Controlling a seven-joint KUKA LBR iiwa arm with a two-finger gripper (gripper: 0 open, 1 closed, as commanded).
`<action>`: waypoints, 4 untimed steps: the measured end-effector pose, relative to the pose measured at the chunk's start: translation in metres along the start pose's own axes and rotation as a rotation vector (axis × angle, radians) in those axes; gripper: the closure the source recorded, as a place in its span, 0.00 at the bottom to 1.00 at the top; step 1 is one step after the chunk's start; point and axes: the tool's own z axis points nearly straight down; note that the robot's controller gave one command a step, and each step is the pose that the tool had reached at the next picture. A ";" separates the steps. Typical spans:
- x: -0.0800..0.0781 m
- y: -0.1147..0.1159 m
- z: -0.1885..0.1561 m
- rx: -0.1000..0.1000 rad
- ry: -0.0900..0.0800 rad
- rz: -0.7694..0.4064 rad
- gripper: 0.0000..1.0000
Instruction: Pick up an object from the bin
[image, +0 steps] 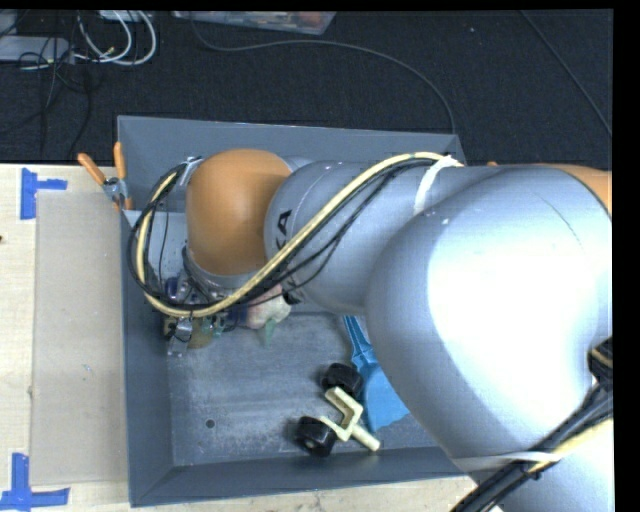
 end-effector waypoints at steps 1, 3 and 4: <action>0.000 0.000 0.000 0.000 0.000 0.001 1.00; 0.000 0.000 0.000 0.000 0.000 0.002 1.00; 0.000 0.000 0.000 0.000 0.000 0.003 1.00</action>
Offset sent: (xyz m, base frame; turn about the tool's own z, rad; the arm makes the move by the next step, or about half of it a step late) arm -0.0002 -0.0002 0.0040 0.0000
